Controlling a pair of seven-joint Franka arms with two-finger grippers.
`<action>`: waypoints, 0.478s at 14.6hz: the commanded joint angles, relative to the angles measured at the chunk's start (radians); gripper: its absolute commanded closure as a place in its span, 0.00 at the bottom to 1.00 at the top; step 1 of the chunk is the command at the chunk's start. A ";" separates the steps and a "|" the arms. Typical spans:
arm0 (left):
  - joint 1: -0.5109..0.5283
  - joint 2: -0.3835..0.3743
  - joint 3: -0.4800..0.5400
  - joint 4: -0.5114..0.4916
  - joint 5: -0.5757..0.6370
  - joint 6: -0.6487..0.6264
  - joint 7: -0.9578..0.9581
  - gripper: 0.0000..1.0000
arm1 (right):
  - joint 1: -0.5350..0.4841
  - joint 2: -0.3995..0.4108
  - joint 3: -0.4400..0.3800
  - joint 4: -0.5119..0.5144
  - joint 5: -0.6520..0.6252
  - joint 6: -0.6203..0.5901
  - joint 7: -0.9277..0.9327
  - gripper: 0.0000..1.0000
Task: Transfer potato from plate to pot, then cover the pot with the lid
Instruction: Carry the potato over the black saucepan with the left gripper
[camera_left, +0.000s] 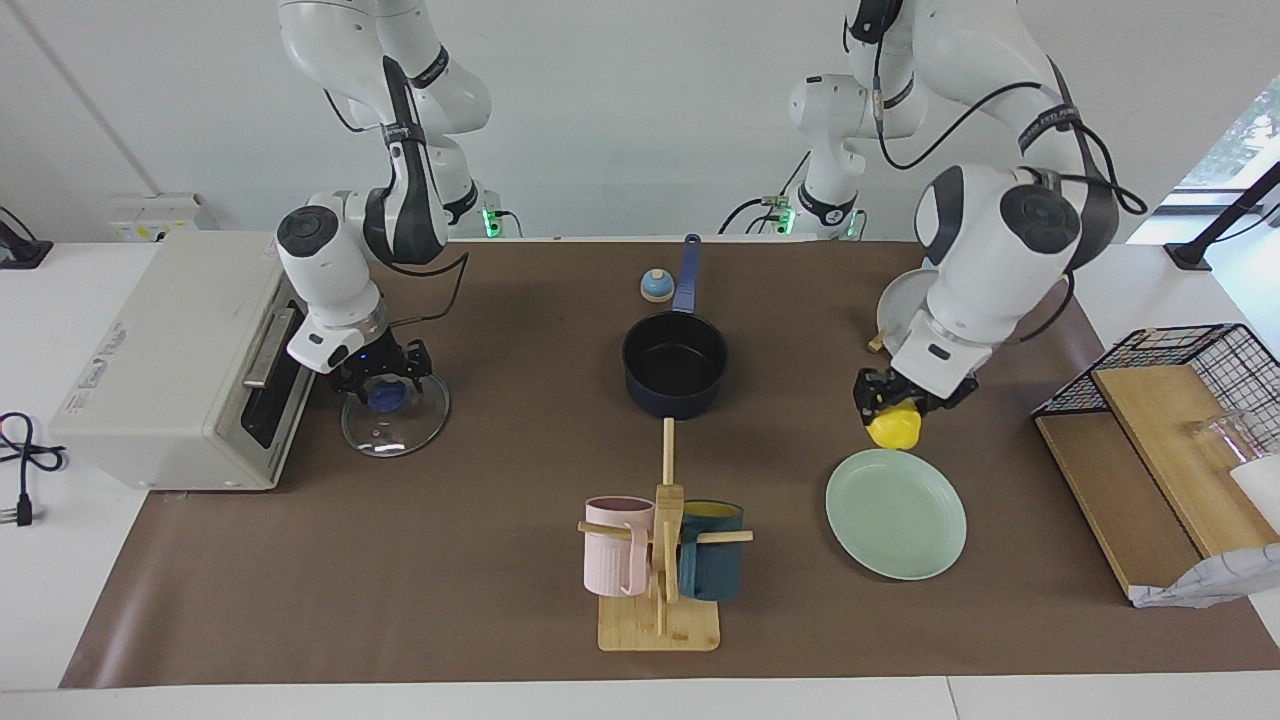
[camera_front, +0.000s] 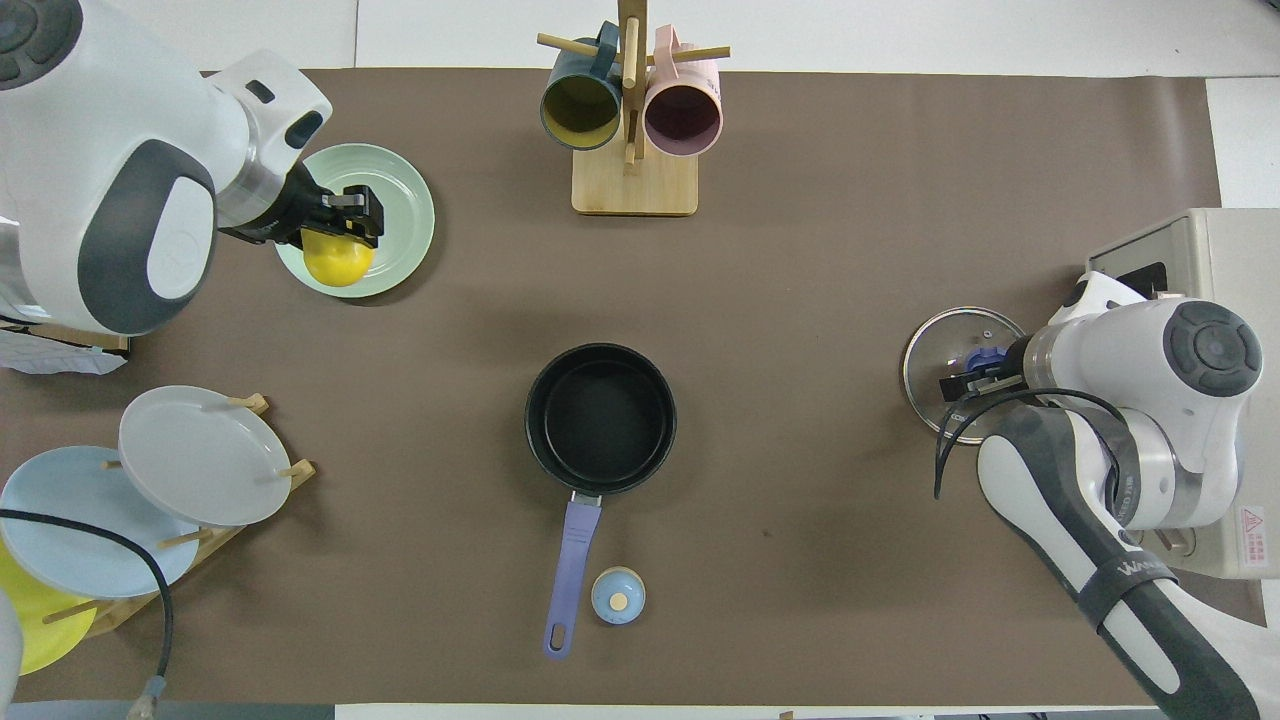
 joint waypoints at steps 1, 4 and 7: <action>-0.124 -0.113 0.010 -0.158 -0.016 0.006 -0.136 1.00 | -0.021 0.000 0.009 -0.003 0.011 0.032 -0.026 0.10; -0.234 -0.154 0.010 -0.250 -0.047 0.087 -0.249 1.00 | -0.021 0.000 0.009 -0.005 0.011 0.046 -0.026 0.10; -0.357 -0.185 0.010 -0.421 -0.047 0.332 -0.383 1.00 | -0.031 0.000 0.009 -0.005 0.011 0.048 -0.028 0.16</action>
